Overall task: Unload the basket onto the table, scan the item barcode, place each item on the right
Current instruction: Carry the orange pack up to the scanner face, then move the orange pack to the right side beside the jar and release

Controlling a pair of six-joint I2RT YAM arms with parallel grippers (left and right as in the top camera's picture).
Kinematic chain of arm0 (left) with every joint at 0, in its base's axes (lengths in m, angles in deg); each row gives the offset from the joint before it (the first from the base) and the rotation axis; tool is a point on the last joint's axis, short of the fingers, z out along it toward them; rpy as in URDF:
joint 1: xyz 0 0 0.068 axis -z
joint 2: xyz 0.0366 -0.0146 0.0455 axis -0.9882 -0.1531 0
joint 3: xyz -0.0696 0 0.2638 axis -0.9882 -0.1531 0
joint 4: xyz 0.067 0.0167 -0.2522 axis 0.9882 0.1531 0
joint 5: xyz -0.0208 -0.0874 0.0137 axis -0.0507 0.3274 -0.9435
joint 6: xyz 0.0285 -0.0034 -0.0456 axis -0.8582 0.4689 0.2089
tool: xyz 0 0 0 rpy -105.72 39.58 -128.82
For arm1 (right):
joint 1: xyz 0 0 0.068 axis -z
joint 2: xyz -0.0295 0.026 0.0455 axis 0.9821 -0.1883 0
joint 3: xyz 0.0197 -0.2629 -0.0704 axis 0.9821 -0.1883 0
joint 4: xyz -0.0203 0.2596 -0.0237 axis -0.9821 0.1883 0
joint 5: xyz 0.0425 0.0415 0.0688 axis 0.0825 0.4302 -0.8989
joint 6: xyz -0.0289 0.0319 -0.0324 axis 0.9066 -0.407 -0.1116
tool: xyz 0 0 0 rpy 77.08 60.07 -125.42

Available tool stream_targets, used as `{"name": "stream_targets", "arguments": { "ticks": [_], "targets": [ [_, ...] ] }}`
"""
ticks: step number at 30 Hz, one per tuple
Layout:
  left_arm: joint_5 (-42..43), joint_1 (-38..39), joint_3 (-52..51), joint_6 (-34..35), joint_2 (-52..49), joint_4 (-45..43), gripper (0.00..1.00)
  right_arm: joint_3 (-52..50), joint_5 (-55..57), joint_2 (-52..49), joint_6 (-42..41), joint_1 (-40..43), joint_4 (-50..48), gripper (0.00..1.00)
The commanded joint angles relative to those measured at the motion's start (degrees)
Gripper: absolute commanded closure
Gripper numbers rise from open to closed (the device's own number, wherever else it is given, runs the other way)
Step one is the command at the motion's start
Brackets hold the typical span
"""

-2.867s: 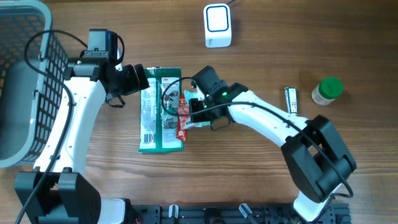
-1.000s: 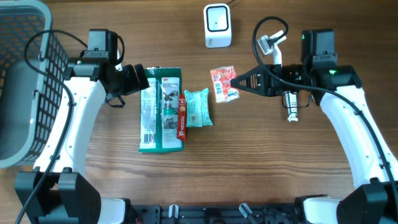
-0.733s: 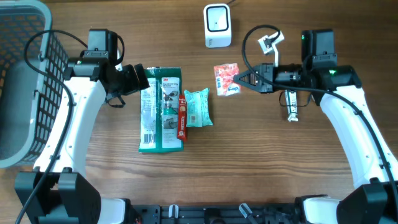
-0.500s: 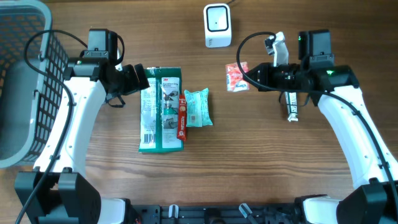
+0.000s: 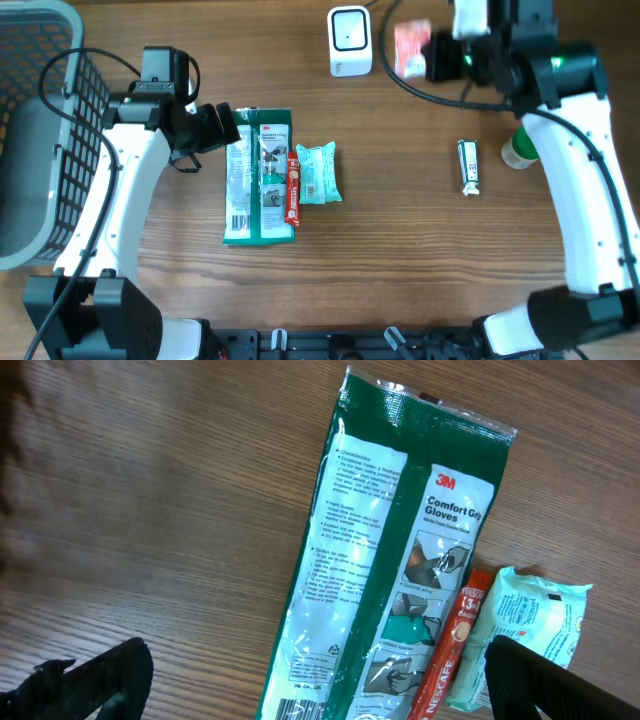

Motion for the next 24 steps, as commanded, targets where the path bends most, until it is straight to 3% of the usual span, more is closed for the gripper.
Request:
{"name": "stream_targets", "arguments": {
  "ticks": [1,8,16,20,24],
  "targets": [
    [-0.7,0.1,0.5,-0.9,-0.1,0.0,0.0,1.7,11.1,-6.1,10.5,-4.2,-6.0,0.95],
    [-0.7,0.1,0.5,-0.9,-0.1,0.0,0.0,1.7,22.9,-17.6,18.9,-9.4,-19.5,0.96],
    [-0.7,0.1,0.5,-0.9,-0.1,0.0,0.0,1.7,44.0,-32.1,34.3,-13.4,-35.5,0.96],
    [-0.7,0.1,0.5,-0.9,-0.1,0.0,0.0,1.7,46.9,-36.4,43.4,-14.5,-41.0,0.96],
    [-0.7,0.1,0.5,-0.9,-0.1,0.0,0.0,1.6,47.3,-37.8,45.4,-15.1,-43.4,0.96]
  ]
}}
